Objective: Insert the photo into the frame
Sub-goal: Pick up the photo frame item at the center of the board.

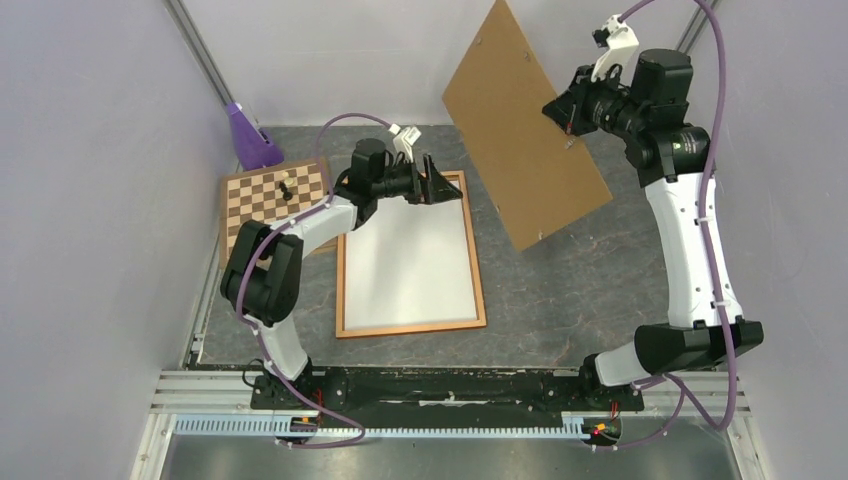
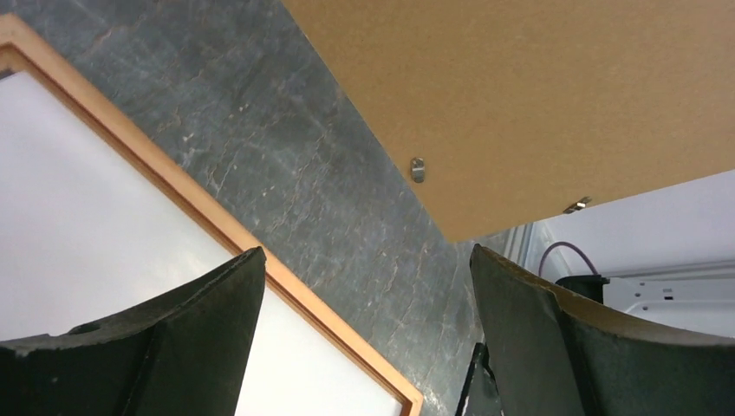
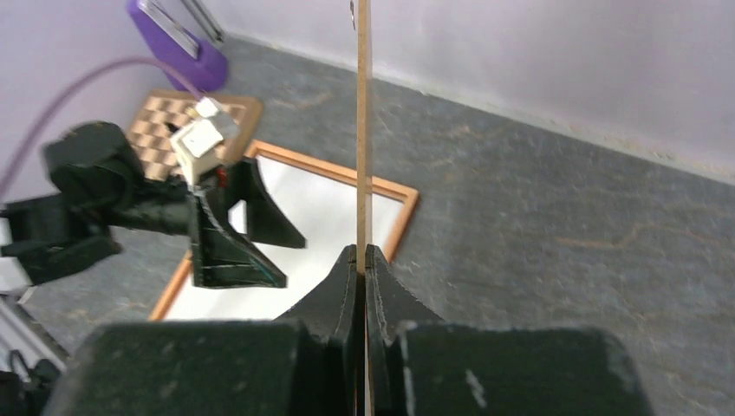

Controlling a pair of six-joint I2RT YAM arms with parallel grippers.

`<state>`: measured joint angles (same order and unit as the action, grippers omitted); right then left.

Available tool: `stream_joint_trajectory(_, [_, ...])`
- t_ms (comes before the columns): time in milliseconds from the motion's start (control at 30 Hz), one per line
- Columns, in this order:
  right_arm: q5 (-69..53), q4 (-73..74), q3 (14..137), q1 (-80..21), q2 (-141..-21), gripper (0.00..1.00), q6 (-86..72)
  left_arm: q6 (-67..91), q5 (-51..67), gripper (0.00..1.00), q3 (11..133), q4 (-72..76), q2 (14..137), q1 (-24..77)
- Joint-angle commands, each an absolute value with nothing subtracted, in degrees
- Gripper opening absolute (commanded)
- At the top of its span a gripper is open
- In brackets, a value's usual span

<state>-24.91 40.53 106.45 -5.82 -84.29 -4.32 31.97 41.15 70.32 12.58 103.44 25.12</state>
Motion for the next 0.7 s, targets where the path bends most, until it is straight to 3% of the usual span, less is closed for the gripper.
stream_joint_trajectory(0, [-32.0, 31.0, 111.0, -5.8, -80.8, 0.0, -10.7, 37.6, 46.2, 0.93, 66.7, 31.9, 100.7, 23.8])
stream_joint_trajectory(333, [-38.9, 23.1, 110.2, -5.8, -79.5, 0.0, -20.1, 54.6, 50.6, 0.94, 58.0, 67.3, 103.1, 20.7])
stream_joint_trajectory(667, [-41.9, 17.0, 103.5, -5.8, -75.6, 0.0, -25.7, 65.8, 51.0, 0.94, 56.6, 86.4, 106.3, 19.1])
